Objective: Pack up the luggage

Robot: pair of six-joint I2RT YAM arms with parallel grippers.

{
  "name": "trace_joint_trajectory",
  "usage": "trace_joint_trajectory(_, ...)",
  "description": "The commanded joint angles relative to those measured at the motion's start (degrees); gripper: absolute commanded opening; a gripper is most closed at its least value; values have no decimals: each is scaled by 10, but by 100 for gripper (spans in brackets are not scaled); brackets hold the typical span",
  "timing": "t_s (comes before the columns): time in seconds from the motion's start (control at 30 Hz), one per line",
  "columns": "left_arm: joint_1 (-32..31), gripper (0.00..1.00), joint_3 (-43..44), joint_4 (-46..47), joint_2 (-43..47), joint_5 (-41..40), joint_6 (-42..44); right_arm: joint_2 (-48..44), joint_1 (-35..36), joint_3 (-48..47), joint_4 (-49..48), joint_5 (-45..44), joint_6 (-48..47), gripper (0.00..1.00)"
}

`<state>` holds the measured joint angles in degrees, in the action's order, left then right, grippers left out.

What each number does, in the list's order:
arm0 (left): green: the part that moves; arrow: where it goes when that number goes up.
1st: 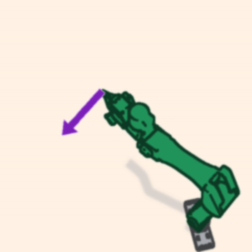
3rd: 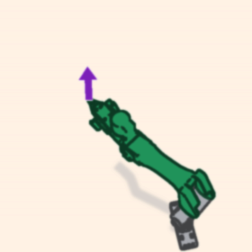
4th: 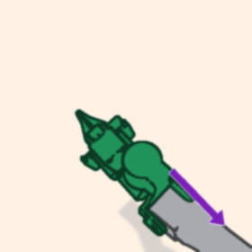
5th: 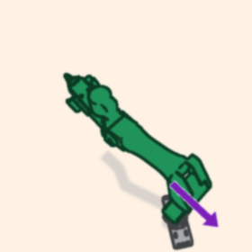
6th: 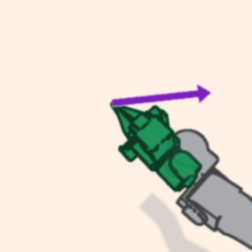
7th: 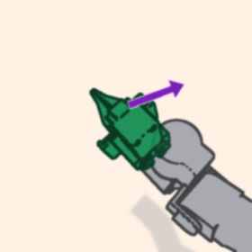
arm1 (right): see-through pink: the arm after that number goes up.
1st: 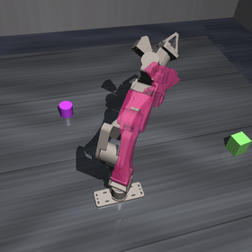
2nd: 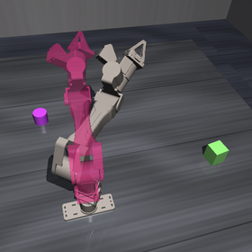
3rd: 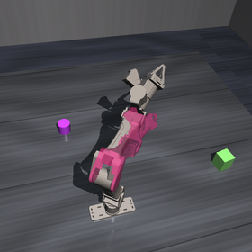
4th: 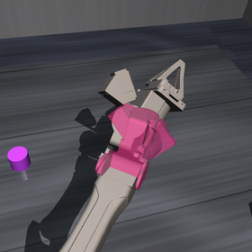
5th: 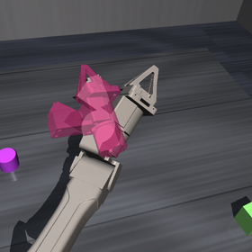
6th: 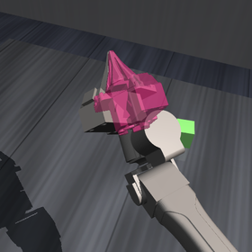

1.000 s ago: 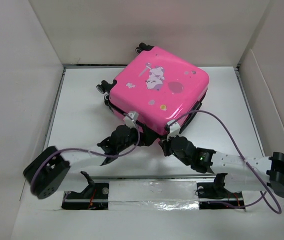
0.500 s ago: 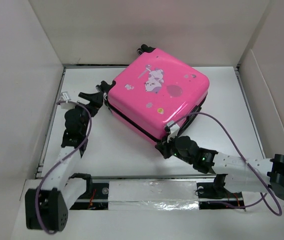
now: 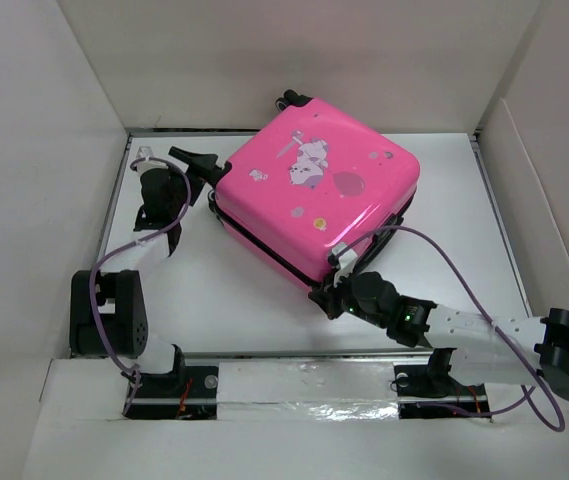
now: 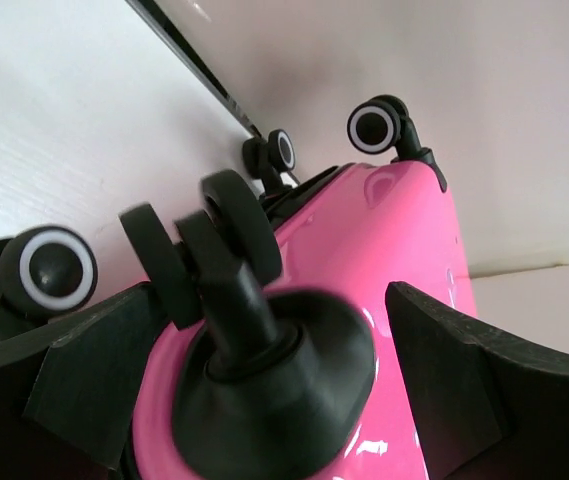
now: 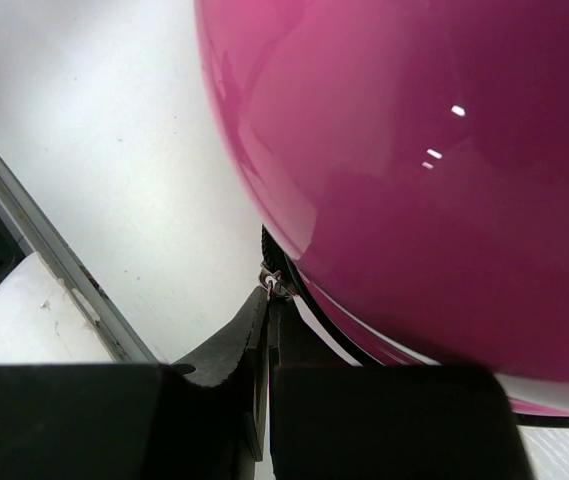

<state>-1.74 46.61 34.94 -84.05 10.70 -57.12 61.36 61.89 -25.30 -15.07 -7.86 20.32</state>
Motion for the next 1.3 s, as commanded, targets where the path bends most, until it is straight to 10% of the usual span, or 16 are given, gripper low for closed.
trace_joint_trajectory(0.0, 4, 94, 44, 37, -18, 14, -4, -20, 12, 0, -71, 74, 4, 0)
trace_joint_trajectory(0.37, 4, 87, 100, 58, -100, 26, -18, -27, 12, 3, -61, 74, 4, 0)
trace_joint_trajectory(0.57, 4, 67, 116, 92, -137, 38, -30, -34, 7, 10, -58, 68, 5, 0)
trace_joint_trajectory(0.77, 4, 0, 84, 170, -134, 50, -36, -70, -17, 15, -41, 71, 3, 0)
trace_joint_trajectory(1.0, -19, 0, -137, 271, 41, -29, 3, -168, -136, -4, 81, 93, -49, 0)
trace_joint_trajectory(1.27, -197, 0, -344, 167, 321, -121, 70, -206, -312, -55, 137, 197, -105, 0)
